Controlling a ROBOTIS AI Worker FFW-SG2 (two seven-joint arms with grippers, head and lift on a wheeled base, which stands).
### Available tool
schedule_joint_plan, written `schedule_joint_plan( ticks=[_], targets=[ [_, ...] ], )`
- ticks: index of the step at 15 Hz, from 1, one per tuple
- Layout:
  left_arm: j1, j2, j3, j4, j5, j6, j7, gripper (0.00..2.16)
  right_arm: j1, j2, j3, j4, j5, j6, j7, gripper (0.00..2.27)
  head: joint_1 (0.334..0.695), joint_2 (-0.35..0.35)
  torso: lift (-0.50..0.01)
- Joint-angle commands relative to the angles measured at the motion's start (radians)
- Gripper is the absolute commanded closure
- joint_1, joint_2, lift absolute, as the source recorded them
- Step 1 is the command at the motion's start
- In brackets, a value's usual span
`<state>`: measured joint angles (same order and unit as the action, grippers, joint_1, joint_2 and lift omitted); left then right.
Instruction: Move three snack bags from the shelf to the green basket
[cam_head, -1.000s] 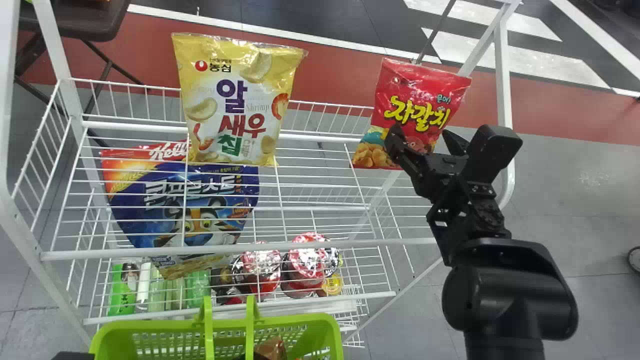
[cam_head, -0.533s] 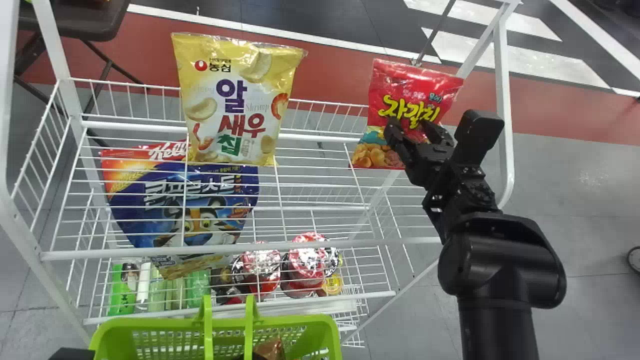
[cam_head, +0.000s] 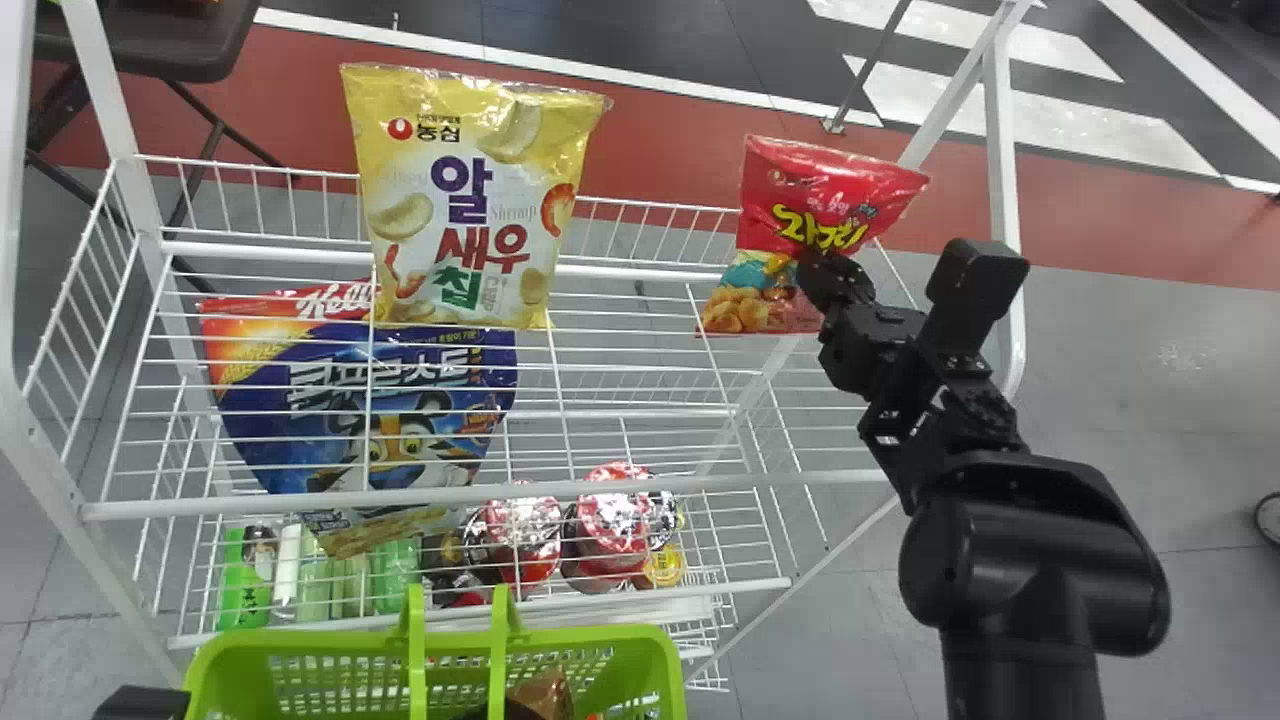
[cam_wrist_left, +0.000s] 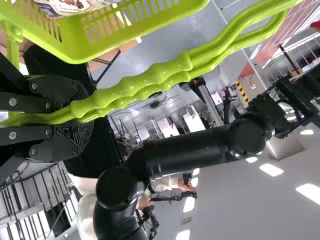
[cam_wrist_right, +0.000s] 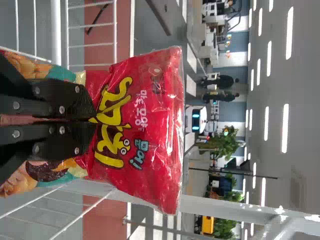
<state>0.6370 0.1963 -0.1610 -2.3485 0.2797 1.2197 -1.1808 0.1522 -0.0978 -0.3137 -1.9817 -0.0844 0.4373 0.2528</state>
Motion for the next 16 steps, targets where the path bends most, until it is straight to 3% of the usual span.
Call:
schedule_joint_plan(
  ticks=[1,5,10,14,16],
  targets=[
    [-0.002,-0.001,0.0,0.0,0.001,-0.002,0.001,1.52,0.061,0.004,-0.015,-0.137,-0.052,0.044,0.02,2.24,0.695,-0.35,-0.048],
    [-0.005,-0.001,0.0,0.0,-0.002,-0.002,0.001,1.52,0.141,0.02,-0.088,-0.396,-0.143,0.39,0.129,2.24,0.695,-0.35,-0.048],
    [-0.005,-0.017,-0.002,0.0,-0.013,-0.005,0.003,1.52,0.274,0.081,-0.188,-0.638,-0.181,0.694,0.263,2.24,0.695,-0.35,-0.048],
    [-0.003,-0.037,0.0,0.0,-0.027,-0.009,0.003,1.52,0.348,0.081,-0.338,-0.71,-0.377,1.025,0.324,2.24,0.695,-0.35,-0.048],
    [-0.003,-0.043,0.001,0.002,-0.03,-0.012,0.004,1.52,0.376,0.076,-0.383,-0.741,-0.411,1.135,0.368,2.24,0.695,-0.35,-0.048]
  ],
)
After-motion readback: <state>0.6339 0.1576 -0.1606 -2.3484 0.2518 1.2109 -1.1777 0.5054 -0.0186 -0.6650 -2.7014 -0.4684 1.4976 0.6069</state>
